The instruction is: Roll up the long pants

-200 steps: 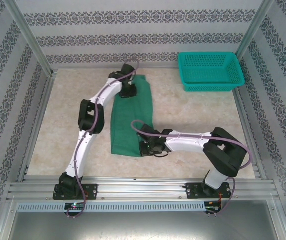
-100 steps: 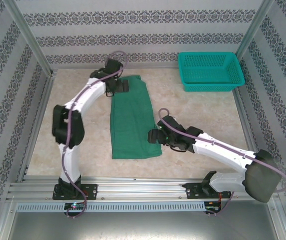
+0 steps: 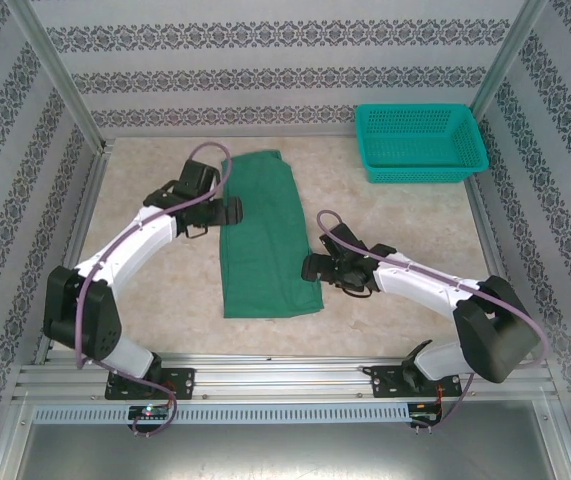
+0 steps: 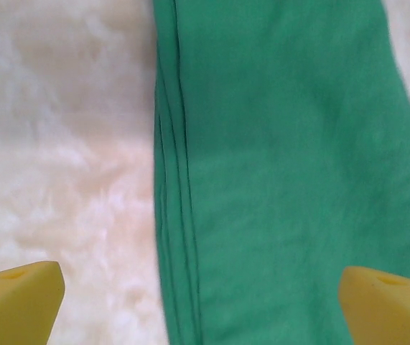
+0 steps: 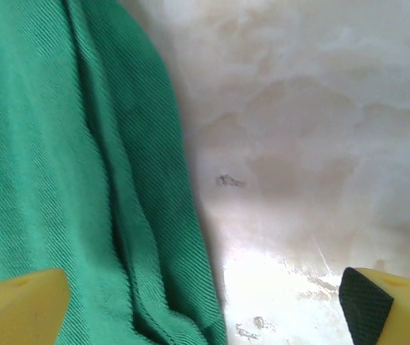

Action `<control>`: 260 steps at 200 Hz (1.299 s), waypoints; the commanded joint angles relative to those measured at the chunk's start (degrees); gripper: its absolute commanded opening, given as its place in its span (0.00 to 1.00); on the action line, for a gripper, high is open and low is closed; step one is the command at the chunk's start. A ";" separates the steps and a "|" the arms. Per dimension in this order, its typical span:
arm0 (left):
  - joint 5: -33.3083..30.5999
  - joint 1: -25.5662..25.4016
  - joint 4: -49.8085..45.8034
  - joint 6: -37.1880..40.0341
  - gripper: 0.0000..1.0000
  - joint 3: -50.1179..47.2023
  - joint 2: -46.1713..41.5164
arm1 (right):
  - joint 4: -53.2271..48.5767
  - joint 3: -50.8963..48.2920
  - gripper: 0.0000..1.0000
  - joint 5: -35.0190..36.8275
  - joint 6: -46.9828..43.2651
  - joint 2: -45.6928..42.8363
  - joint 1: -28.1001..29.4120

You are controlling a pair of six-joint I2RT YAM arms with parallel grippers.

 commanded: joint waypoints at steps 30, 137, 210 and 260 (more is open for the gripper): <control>-19.51 -25.81 -13.39 6.01 0.97 -6.43 -5.68 | 0.74 -0.85 0.98 -2.89 1.37 2.93 -4.83; -14.41 -42.23 -19.61 22.02 0.97 -6.04 1.69 | 4.67 -5.51 0.98 -9.84 3.37 -1.31 -13.87; -15.05 -38.99 -12.42 27.11 0.88 -8.45 11.36 | 4.98 -6.50 0.98 -9.88 4.38 -2.74 -14.82; -15.66 -32.86 -12.30 25.87 0.87 -7.13 14.82 | 4.55 -7.57 0.98 -9.22 3.98 -5.56 -15.85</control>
